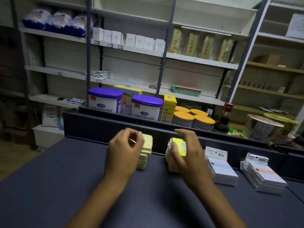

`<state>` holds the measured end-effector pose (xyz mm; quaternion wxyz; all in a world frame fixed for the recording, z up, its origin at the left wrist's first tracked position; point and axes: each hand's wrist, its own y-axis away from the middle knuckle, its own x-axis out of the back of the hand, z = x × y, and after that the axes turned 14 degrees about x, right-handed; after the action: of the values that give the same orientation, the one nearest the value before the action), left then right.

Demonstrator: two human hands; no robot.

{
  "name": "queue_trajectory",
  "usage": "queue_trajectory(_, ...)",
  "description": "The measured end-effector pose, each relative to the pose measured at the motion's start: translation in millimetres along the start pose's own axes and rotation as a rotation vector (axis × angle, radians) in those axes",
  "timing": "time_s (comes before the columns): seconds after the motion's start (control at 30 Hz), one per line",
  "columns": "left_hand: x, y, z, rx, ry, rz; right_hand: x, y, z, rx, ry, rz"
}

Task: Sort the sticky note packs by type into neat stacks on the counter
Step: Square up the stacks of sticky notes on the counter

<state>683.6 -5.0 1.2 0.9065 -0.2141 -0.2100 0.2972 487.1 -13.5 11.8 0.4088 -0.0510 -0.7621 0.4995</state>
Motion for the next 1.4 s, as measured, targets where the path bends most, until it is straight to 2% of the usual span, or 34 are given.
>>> queue_trajectory(0.1,19.5,-37.2,-26.5,0.211,-0.128,-0.074,-32.6,-15.0,-27.5,-0.07,-0.136,-0.132)
queue_trajectory(0.23,23.4,-64.5,-55.0,0.448,-0.374,-0.359,-70.5,-30.2,-38.1,-0.335,-0.213,-0.304)
queue_trajectory(0.37,17.9,-72.6,-59.6,0.674,-0.196,-0.619,-90.8,-36.5,-30.9,-0.511,-0.186,-0.355)
queue_trajectory(0.47,14.3,-73.5,-61.5,0.739,-0.066,-0.739,-100.5,-33.5,-22.3,-0.619,-0.244,-0.374)
queue_trajectory(0.57,11.0,-70.5,-63.9,0.731,-0.01,-0.792,-104.7,-34.0,-13.2,-0.669,-0.247,-0.386)
queue_trajectory(0.7,7.1,-63.9,-68.8,0.699,0.036,-0.781,-109.6,-29.2,-7.3,-0.737,-0.402,-0.286)
queue_trajectory(0.83,6.4,-61.2,-76.2,0.717,0.175,-0.758,-115.4,-21.9,-7.7,-0.708,-0.55,-0.158)
queue_trajectory(0.9,7.4,-62.5,-81.6,0.657,0.214,-0.744,-115.8,-18.6,-7.8,-0.65,-0.602,-0.123)
queue_trajectory(1.0,11.1,-65.2,-89.9,0.5,0.232,-0.843,-114.4,-13.0,-6.0,-0.548,-0.609,-0.173)
queue_trajectory(1.07,12.4,-63.0,-93.0,0.439,0.164,-0.847,-112.9,-9.1,-6.6,-0.503,-0.58,-0.238)
queue_trajectory(1.23,10.9,-53.4,-90.7,0.389,0.078,-0.863,-113.6,-2.2,-6.6,-0.449,-0.554,-0.315)
queue_trajectory(1.4,3.2,-50.5,-93.8,0.389,0.125,-0.898,-112.9,-3.6,-12.0,-0.42,-0.687,-0.336)
